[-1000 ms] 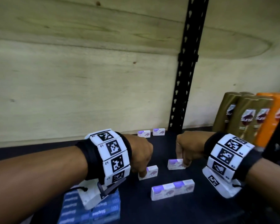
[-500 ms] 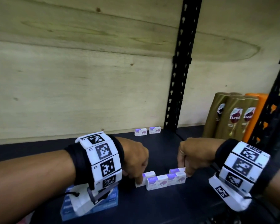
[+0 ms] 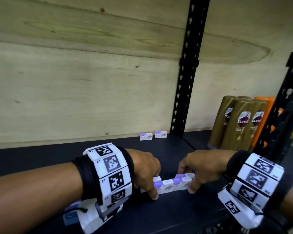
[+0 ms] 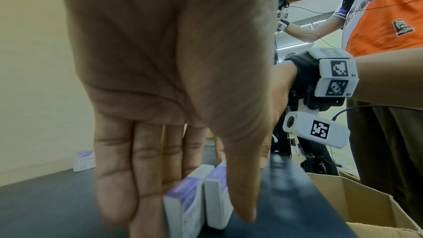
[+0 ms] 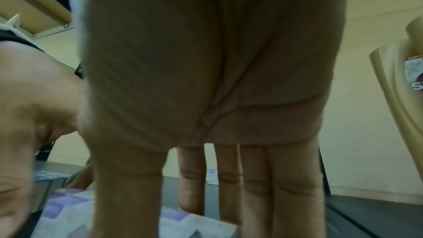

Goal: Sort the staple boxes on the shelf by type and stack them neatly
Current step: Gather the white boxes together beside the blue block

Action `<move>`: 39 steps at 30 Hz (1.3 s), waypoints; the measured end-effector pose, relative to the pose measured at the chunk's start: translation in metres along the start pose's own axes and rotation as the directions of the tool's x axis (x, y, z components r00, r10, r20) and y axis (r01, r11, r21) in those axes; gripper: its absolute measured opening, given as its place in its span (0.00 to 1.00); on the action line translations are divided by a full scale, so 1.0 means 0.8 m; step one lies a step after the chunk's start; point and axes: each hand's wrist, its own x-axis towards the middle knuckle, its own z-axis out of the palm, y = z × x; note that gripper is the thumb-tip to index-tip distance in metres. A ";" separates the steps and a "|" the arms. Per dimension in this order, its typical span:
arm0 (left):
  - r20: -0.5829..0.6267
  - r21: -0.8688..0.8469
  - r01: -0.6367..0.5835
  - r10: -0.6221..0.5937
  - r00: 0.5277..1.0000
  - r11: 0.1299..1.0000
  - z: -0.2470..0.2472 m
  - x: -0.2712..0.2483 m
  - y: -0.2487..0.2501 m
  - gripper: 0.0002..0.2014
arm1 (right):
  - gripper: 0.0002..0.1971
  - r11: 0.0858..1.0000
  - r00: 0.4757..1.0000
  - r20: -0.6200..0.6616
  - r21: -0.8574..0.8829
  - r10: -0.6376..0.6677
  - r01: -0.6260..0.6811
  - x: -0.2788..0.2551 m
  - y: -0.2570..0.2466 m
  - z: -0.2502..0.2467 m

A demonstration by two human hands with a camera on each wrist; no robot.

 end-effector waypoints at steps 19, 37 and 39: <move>-0.114 0.071 -0.069 0.076 0.990 0.995 -0.003 0.007 0.025 0.19 | 0.20 0.995 0.994 -0.042 -0.015 -0.100 0.100 0.006 -0.007 0.003; 0.023 -0.056 0.009 -0.007 1.000 0.998 -0.038 -0.003 -0.028 0.37 | 0.25 0.986 0.999 -0.049 0.166 0.013 -0.005 0.007 0.011 -0.038; -0.004 -0.051 0.031 -0.031 1.000 0.998 -0.047 0.002 -0.038 0.34 | 0.25 0.989 0.994 -0.095 0.146 0.050 -0.036 0.019 0.018 -0.049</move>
